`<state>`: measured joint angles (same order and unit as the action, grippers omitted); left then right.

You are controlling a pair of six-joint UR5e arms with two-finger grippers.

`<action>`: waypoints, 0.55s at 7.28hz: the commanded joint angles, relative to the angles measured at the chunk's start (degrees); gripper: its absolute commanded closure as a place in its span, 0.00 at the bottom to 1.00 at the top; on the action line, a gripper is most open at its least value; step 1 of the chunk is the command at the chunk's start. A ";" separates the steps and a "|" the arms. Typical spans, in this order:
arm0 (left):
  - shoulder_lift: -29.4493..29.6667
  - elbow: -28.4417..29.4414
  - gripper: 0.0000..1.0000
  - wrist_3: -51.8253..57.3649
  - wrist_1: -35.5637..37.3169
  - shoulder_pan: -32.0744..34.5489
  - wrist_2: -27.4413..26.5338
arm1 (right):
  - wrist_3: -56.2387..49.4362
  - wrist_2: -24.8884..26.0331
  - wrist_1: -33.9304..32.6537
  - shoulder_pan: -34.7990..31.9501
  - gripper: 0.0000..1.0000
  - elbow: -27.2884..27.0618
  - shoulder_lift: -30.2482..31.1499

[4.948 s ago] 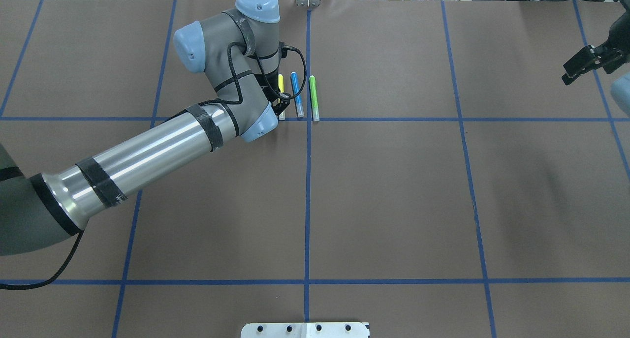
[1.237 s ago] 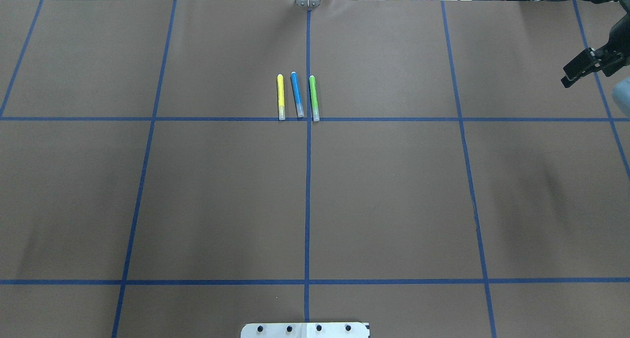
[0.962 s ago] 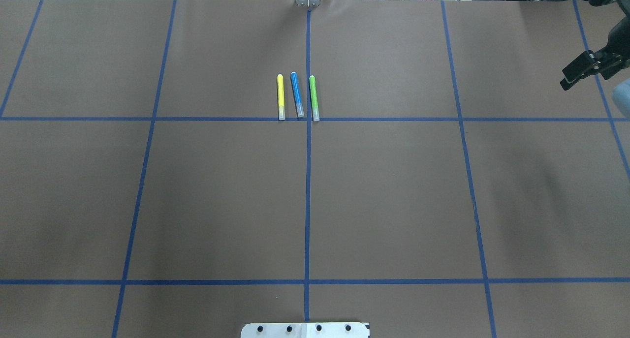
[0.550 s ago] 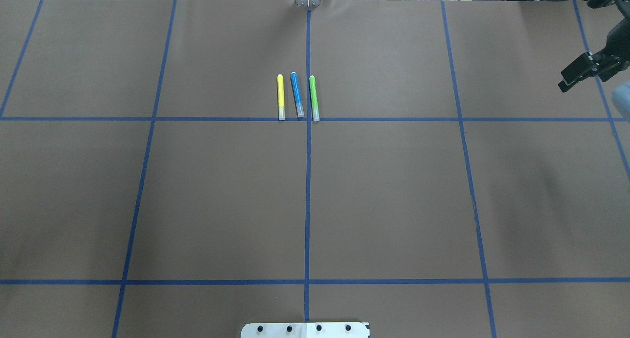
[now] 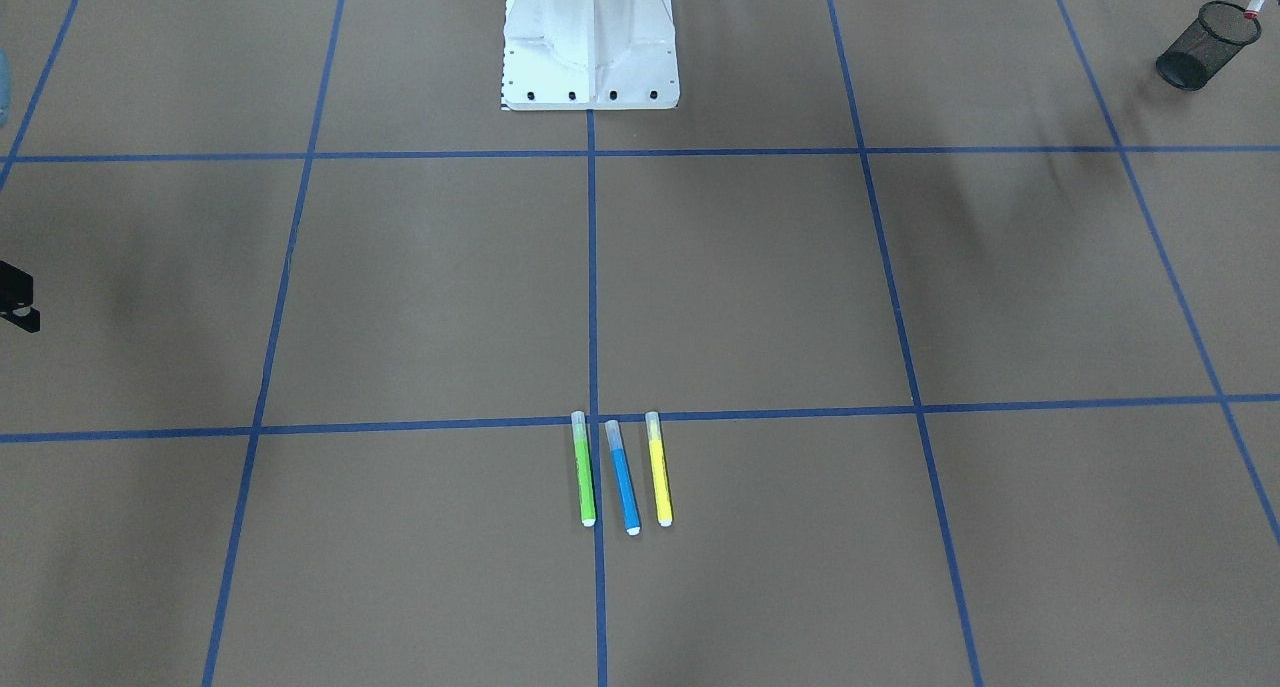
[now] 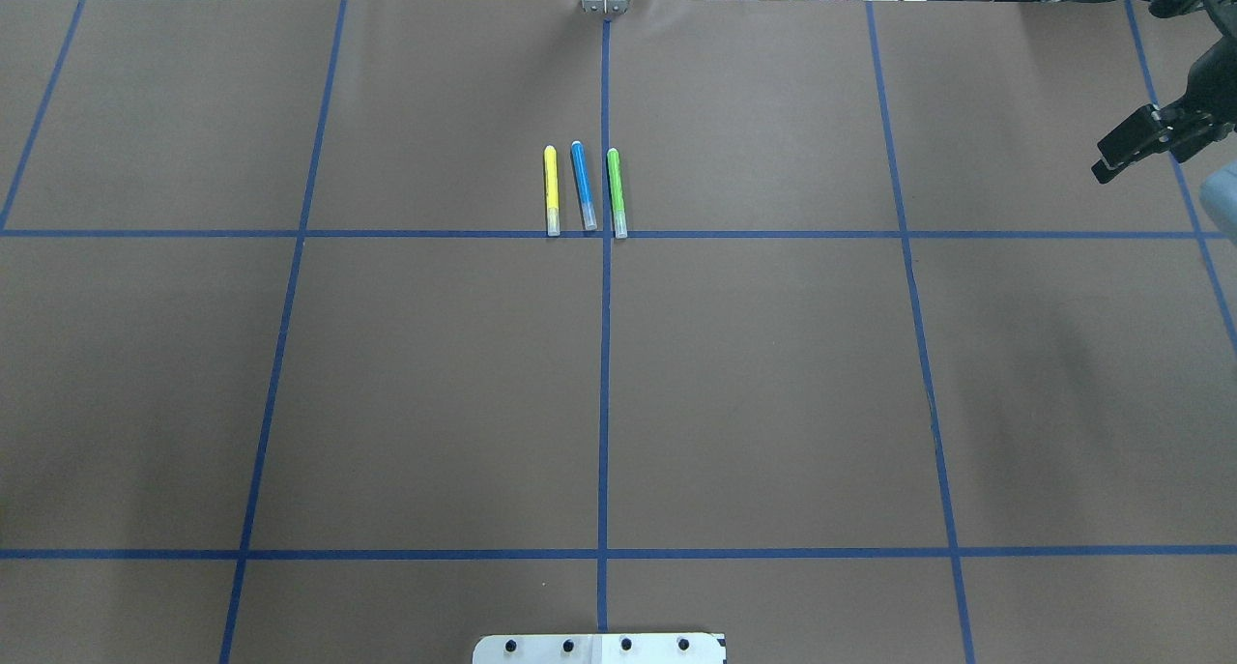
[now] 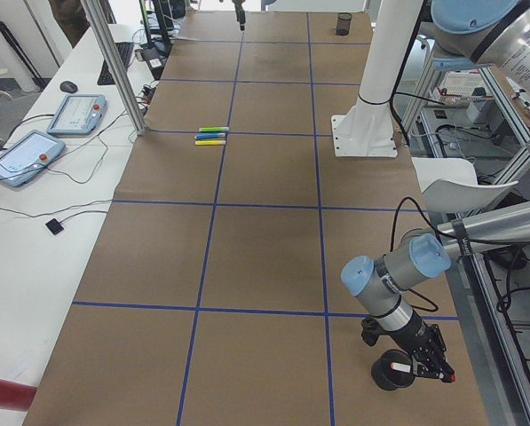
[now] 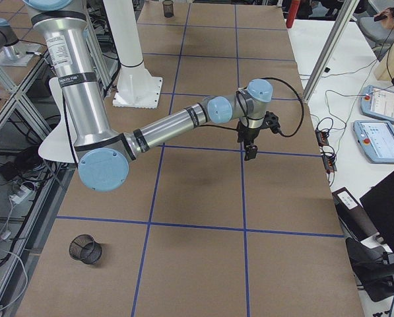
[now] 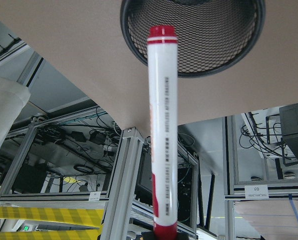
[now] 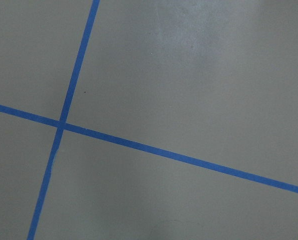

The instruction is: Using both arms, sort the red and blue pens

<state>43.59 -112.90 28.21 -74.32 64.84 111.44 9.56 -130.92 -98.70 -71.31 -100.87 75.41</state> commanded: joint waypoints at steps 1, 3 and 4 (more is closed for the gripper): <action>0.00 0.83 1.00 0.53 -0.12 -0.06 2.55 | 0.02 -0.30 0.08 0.03 0.00 -0.03 0.35; 0.00 1.62 1.00 0.71 -0.29 -0.15 3.52 | 0.02 -0.30 0.09 -0.06 0.00 -0.12 0.36; 0.00 1.72 1.00 0.71 -0.30 -0.15 3.61 | 0.02 -0.30 0.09 0.03 0.00 -0.12 0.36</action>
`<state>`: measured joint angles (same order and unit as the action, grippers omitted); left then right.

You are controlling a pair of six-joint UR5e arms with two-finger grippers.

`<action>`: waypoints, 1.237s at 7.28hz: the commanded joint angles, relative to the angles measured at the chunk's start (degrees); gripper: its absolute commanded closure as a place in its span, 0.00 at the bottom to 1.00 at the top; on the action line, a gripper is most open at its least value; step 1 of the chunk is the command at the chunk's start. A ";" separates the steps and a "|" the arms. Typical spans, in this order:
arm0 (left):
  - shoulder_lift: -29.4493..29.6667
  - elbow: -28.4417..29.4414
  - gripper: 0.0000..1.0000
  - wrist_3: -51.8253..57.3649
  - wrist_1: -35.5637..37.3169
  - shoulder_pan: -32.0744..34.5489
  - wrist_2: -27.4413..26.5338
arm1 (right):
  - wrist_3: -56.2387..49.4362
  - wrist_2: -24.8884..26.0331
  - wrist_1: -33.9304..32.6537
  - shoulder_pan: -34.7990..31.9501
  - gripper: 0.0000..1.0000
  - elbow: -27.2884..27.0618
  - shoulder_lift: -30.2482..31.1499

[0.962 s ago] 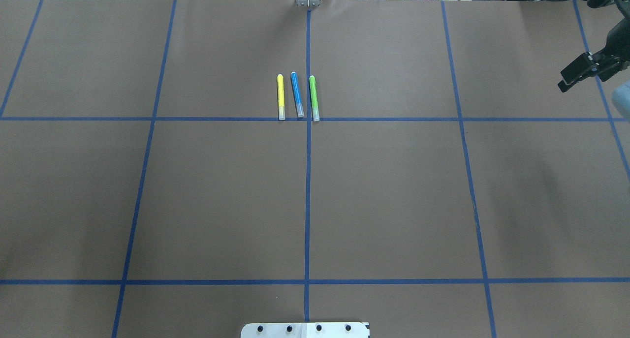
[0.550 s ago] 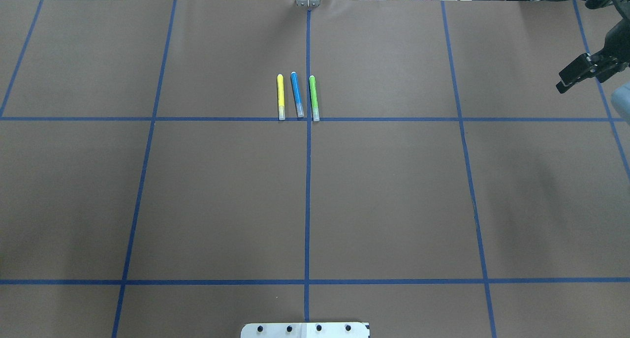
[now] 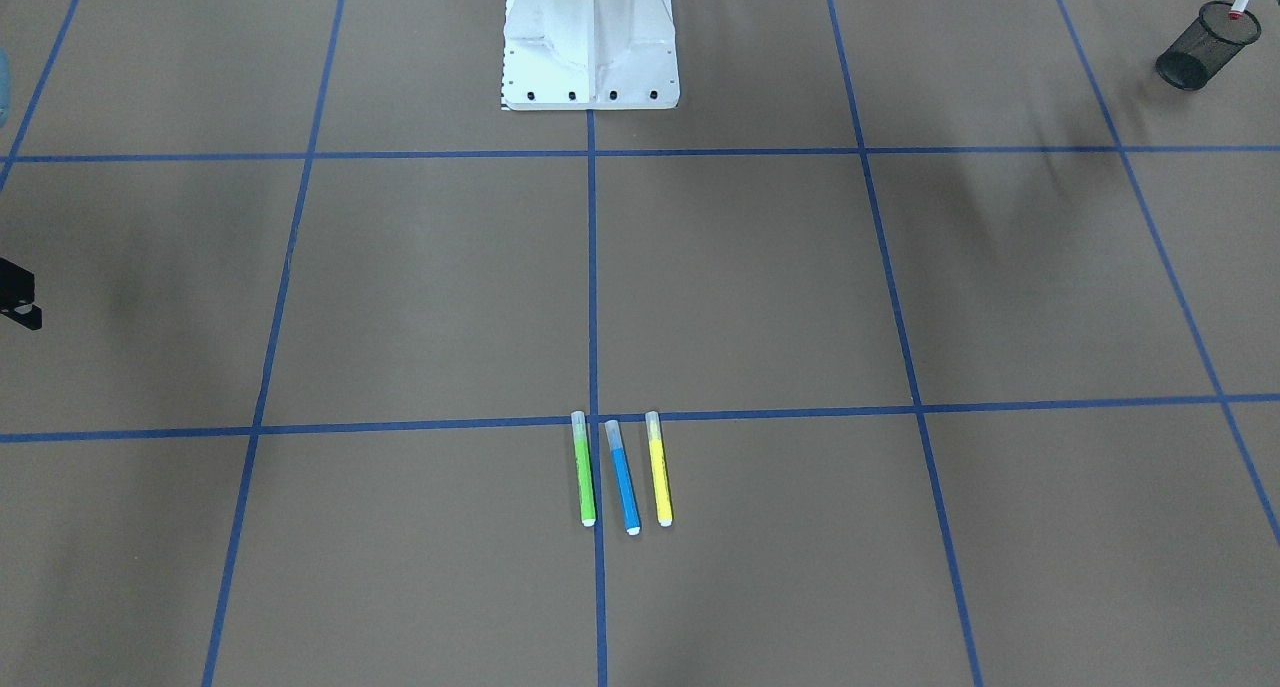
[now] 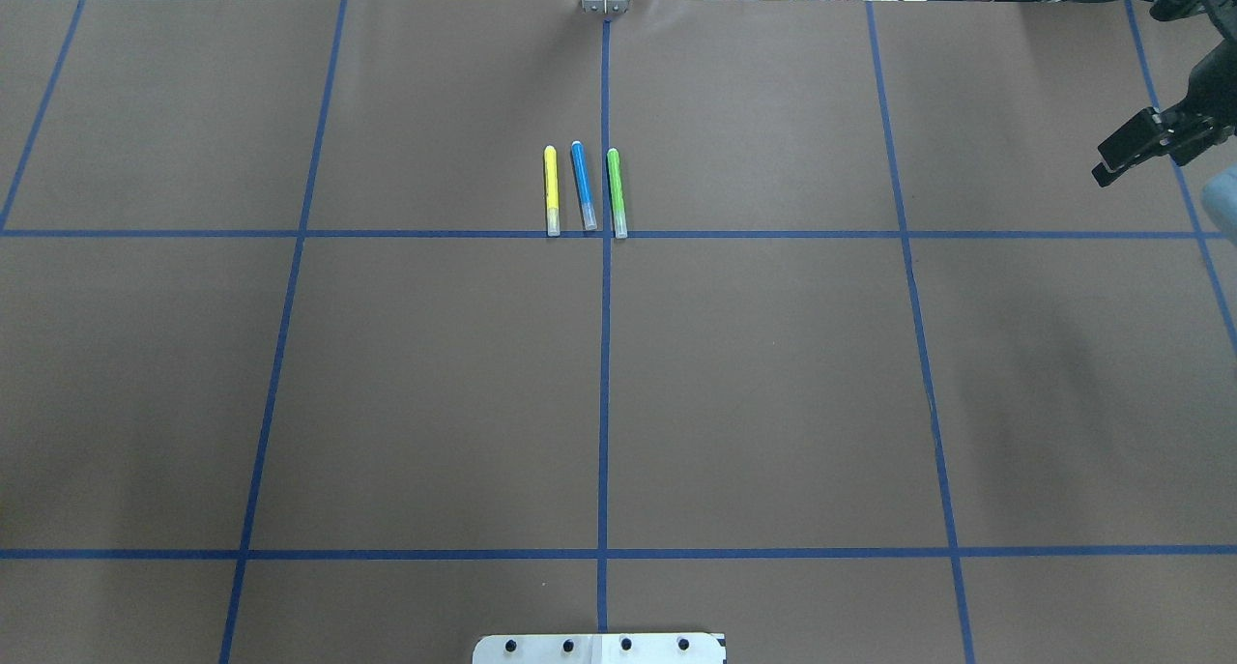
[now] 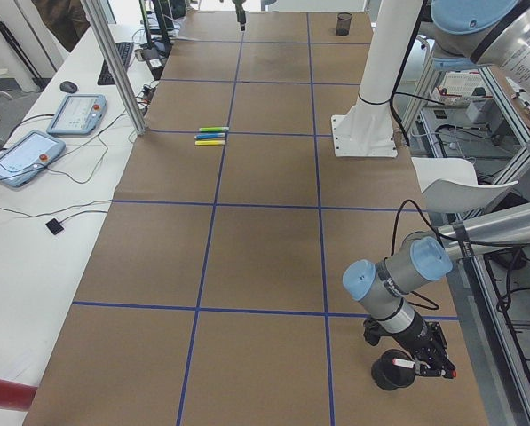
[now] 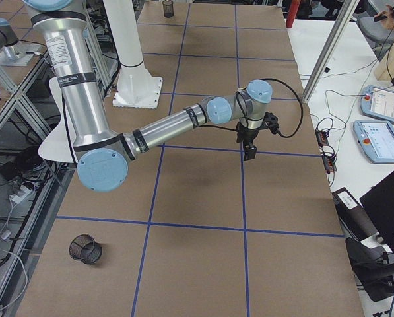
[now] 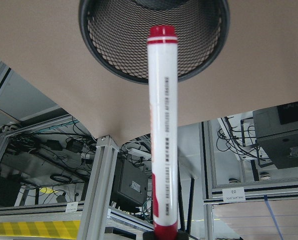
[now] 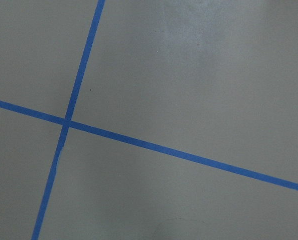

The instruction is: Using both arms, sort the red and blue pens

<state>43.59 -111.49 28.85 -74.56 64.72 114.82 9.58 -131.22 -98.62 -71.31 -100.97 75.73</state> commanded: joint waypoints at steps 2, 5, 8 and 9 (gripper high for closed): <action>0.00 0.40 0.90 0.07 -0.06 -0.03 0.58 | 0.00 -0.01 0.00 0.03 0.00 -0.01 0.03; 0.53 1.45 0.00 2.16 -0.06 -0.03 0.58 | 0.00 -0.01 0.00 0.03 0.00 -0.02 0.03; 1.23 1.72 0.00 3.14 -0.06 -0.03 0.58 | 0.00 -0.01 0.00 0.03 0.00 -0.02 0.03; 2.80 1.28 0.00 3.66 0.37 0.05 0.67 | 0.00 -0.01 0.00 0.03 0.00 -0.10 0.03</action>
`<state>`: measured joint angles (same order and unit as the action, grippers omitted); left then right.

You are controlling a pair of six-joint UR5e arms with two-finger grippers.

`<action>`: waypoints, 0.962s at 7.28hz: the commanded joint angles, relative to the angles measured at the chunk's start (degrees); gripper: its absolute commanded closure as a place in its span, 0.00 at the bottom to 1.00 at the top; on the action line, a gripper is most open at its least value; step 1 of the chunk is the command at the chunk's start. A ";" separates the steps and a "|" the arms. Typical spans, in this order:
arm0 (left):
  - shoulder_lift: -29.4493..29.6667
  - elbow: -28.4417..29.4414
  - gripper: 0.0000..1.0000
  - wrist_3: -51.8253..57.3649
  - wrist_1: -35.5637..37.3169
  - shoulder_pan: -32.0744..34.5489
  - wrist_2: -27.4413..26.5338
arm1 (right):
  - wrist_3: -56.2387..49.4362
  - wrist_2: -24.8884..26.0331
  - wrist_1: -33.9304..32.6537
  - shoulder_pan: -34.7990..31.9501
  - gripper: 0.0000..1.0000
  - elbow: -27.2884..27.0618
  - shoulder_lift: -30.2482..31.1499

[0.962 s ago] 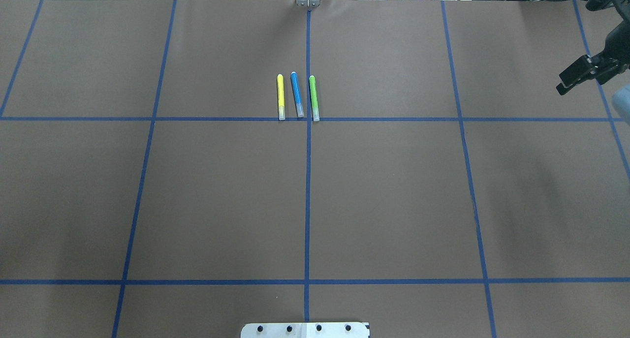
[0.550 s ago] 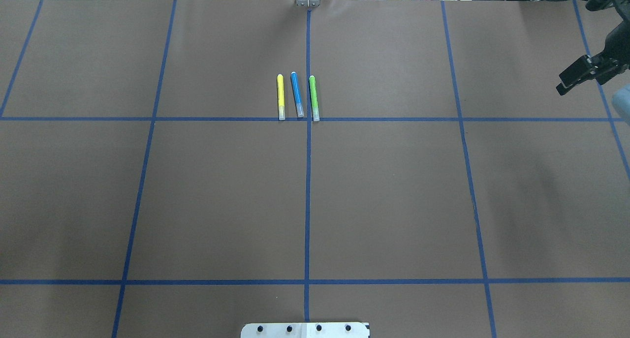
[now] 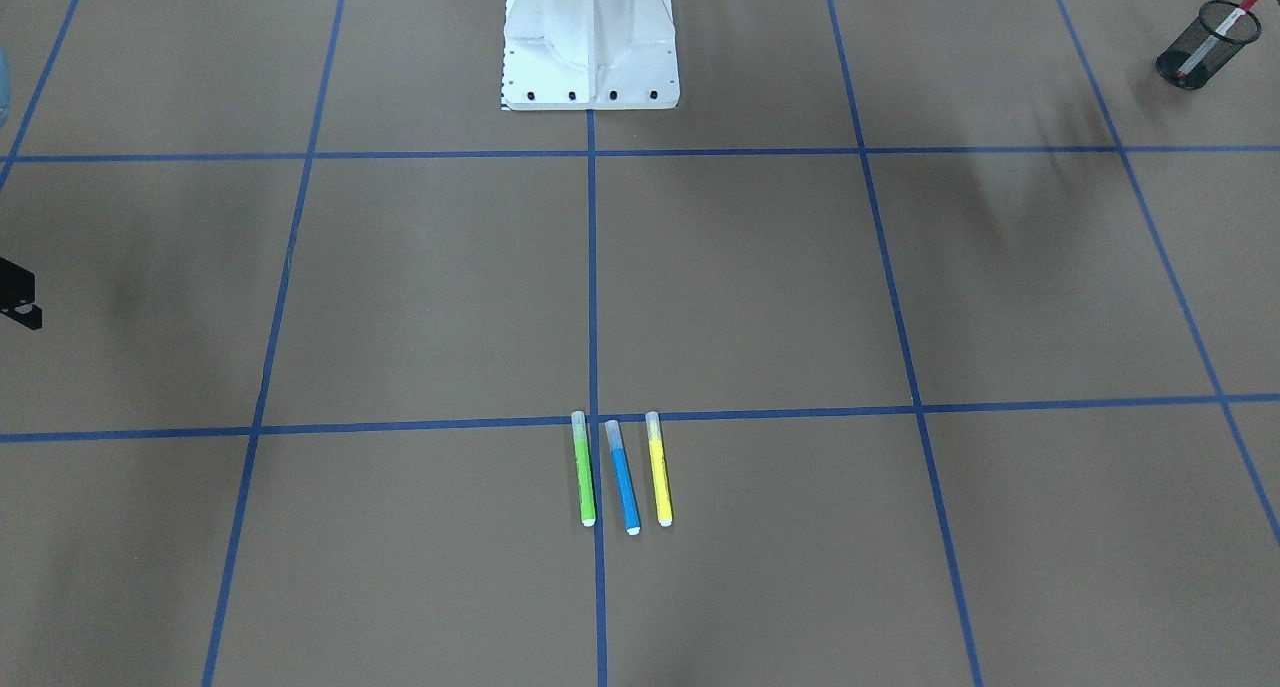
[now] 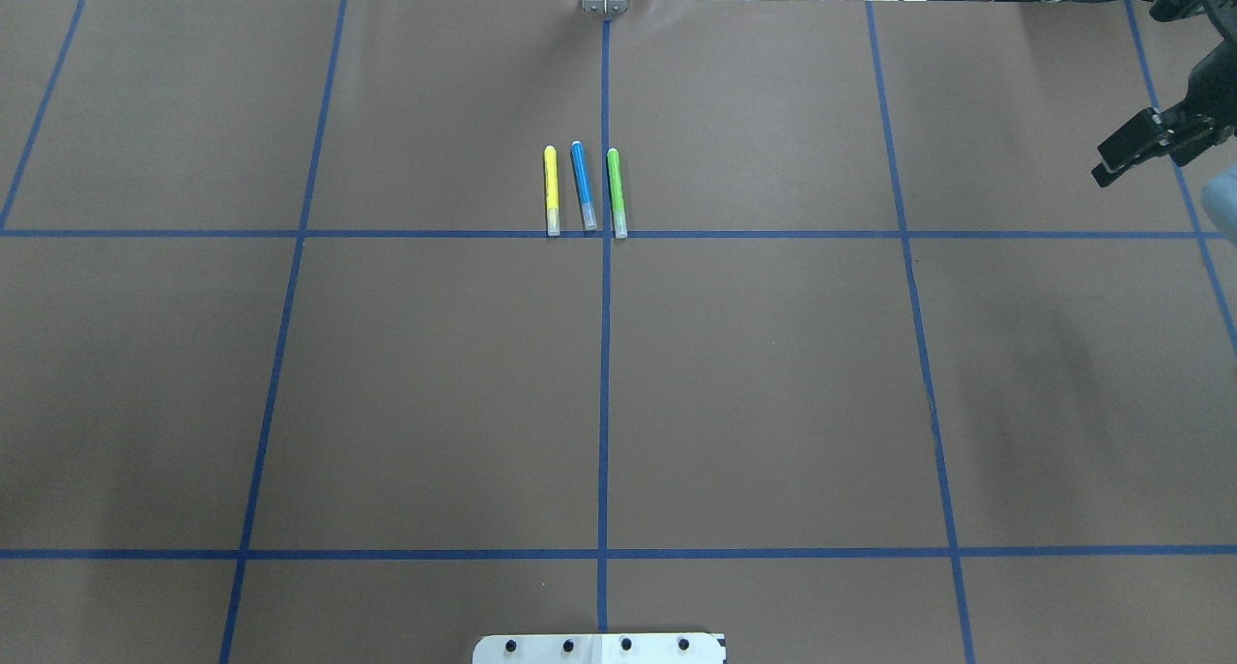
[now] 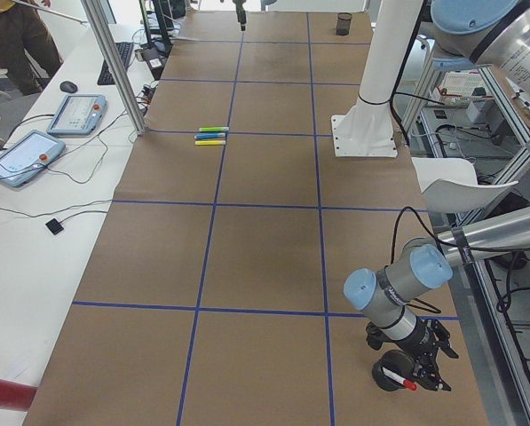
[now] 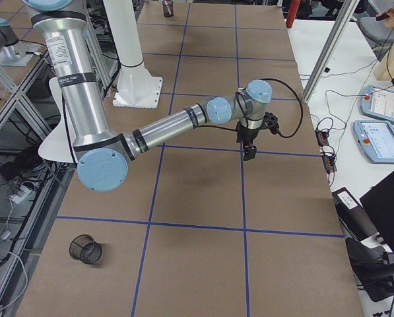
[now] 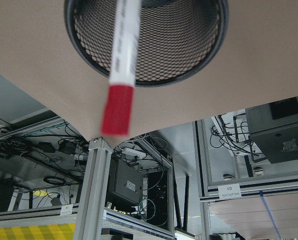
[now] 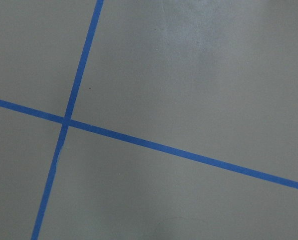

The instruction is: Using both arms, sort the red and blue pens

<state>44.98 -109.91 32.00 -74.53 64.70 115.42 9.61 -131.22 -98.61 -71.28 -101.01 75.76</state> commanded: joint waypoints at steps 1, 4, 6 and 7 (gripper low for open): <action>2.99 -0.66 0.00 1.65 0.70 0.34 2.07 | 0.06 0.00 0.00 0.00 0.00 -0.32 0.09; 6.67 -7.77 0.00 1.66 0.62 9.42 3.58 | 0.06 0.18 0.00 0.09 0.00 -0.41 0.00; 12.21 -7.52 0.00 1.05 0.53 20.50 6.02 | 0.15 0.18 0.00 0.70 0.00 -0.41 -0.35; 15.36 -6.82 0.00 0.61 0.53 24.21 11.27 | 0.41 0.18 0.00 1.31 0.00 -0.33 -0.96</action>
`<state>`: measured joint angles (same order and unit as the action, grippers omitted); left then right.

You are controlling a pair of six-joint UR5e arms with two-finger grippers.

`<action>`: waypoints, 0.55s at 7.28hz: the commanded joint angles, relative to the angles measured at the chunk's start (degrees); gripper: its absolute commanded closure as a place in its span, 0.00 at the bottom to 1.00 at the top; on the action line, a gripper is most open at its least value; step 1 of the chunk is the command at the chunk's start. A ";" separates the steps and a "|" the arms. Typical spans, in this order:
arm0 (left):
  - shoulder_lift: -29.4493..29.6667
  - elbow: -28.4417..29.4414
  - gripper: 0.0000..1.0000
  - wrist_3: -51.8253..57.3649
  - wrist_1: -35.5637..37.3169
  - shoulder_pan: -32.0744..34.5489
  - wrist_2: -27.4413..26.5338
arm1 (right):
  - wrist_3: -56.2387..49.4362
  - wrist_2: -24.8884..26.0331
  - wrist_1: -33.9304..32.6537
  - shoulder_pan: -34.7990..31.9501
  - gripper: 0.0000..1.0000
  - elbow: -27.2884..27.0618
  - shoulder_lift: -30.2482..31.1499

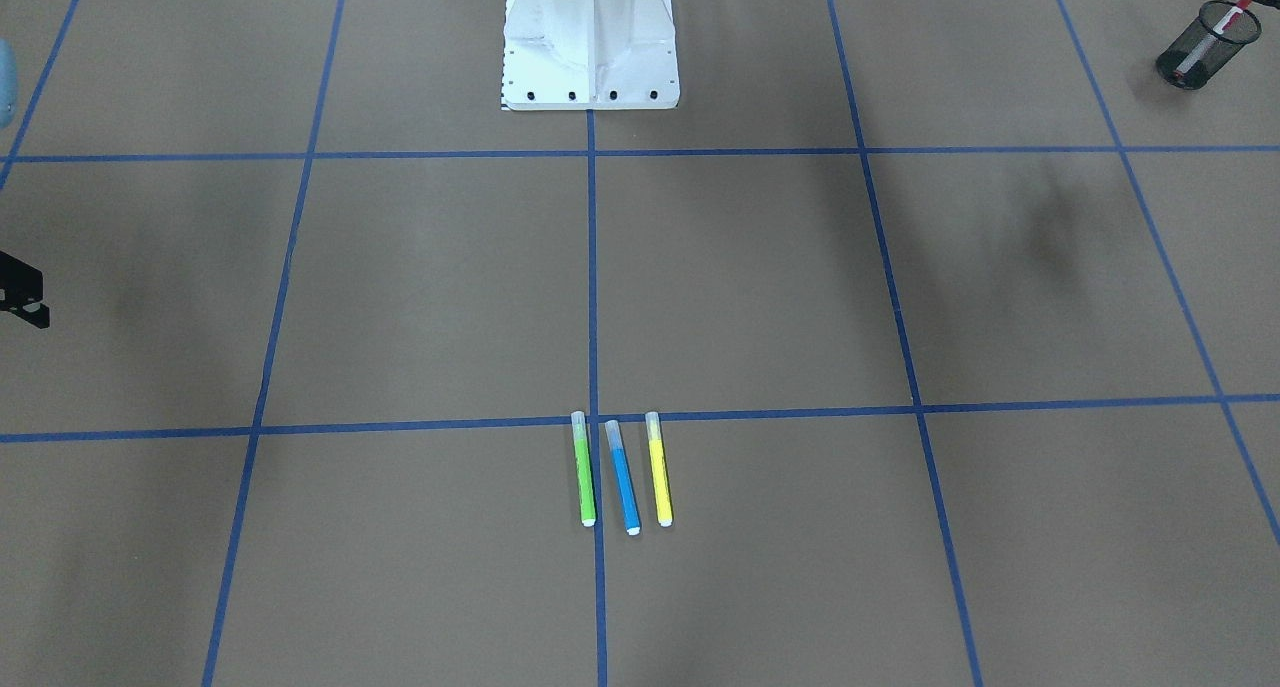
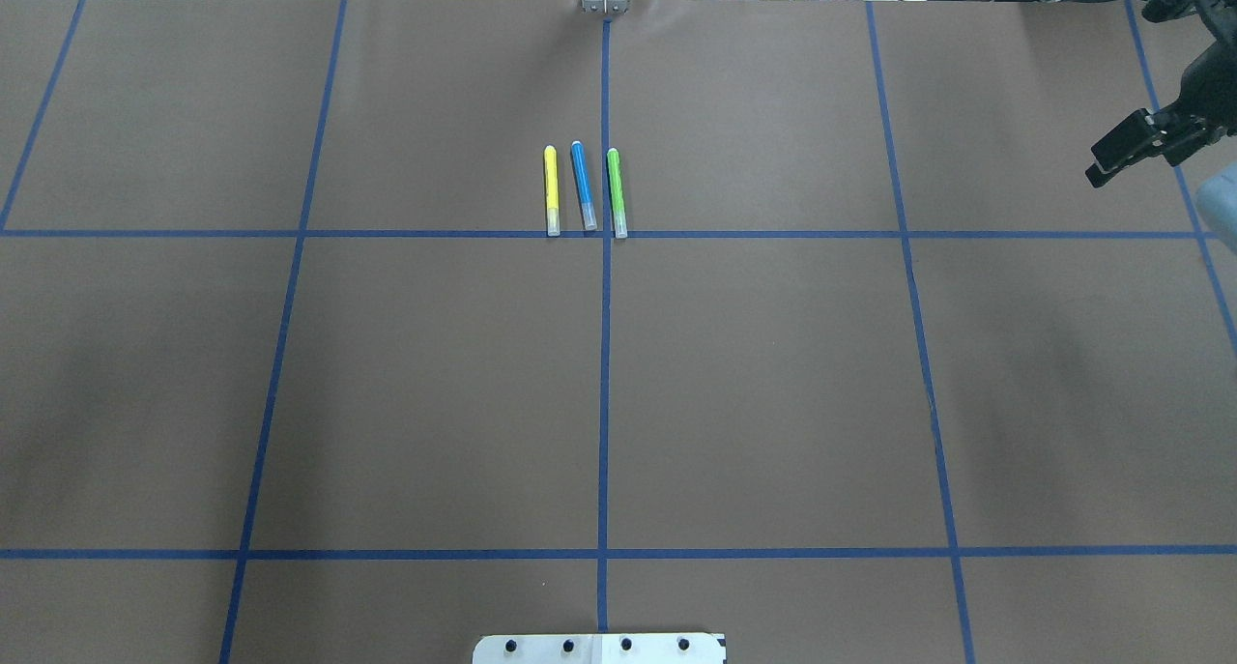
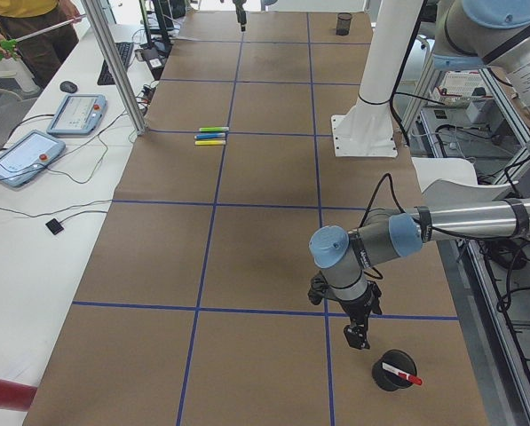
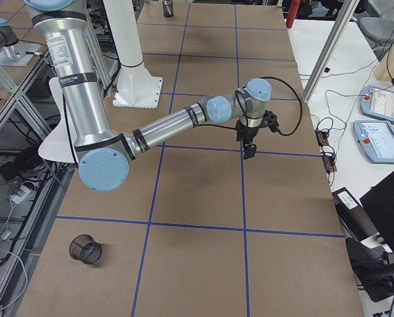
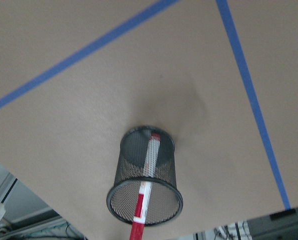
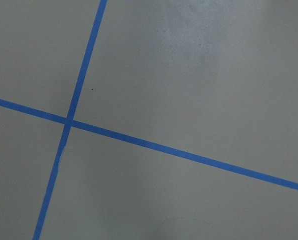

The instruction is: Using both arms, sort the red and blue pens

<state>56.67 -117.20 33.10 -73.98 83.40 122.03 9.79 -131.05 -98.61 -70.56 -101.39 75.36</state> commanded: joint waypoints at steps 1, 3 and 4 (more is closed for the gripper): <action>6.67 0.48 0.00 -9.36 -0.03 6.33 8.54 | 1.62 0.00 0.00 1.65 0.00 0.75 -2.39; 12.12 -0.05 0.00 -22.45 -3.69 6.42 9.37 | 6.70 0.00 -0.09 3.84 0.00 5.47 -9.14; 14.50 1.08 0.00 -22.64 -4.07 6.34 9.45 | 10.30 0.00 -0.09 5.42 0.00 8.72 -13.27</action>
<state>67.94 -117.07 13.03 -76.71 89.66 131.04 15.85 -131.04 -98.69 -67.02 -96.56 67.21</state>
